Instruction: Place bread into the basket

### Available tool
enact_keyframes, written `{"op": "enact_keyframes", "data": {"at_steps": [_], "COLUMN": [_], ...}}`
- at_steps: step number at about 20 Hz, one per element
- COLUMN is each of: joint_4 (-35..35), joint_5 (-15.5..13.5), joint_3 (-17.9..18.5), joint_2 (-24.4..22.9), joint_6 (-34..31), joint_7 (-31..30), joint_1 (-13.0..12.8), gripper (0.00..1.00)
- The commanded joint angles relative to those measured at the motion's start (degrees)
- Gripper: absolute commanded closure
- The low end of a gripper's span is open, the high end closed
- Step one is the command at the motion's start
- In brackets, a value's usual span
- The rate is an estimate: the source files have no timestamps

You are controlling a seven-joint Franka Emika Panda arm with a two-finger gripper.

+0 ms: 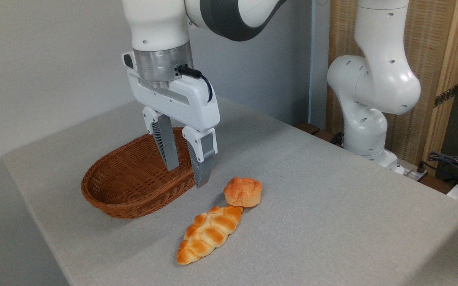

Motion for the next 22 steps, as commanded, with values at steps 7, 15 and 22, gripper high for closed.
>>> {"op": "enact_keyframes", "data": {"at_steps": [7, 15, 22], "joint_4": [-0.53, -7.21, -10.03], "joint_5": [0.83, 0.74, 0.74], "joint_3": [3.50, 4.55, 4.55], "joint_2": [-0.68, 0.02, 3.53], "joint_6": [0.10, 9.31, 13.90], "joint_7": [1.86, 3.36, 3.44], "joint_1": [-0.30, -0.22, -0.30], "gripper": [0.00, 0.00, 0.00]}}
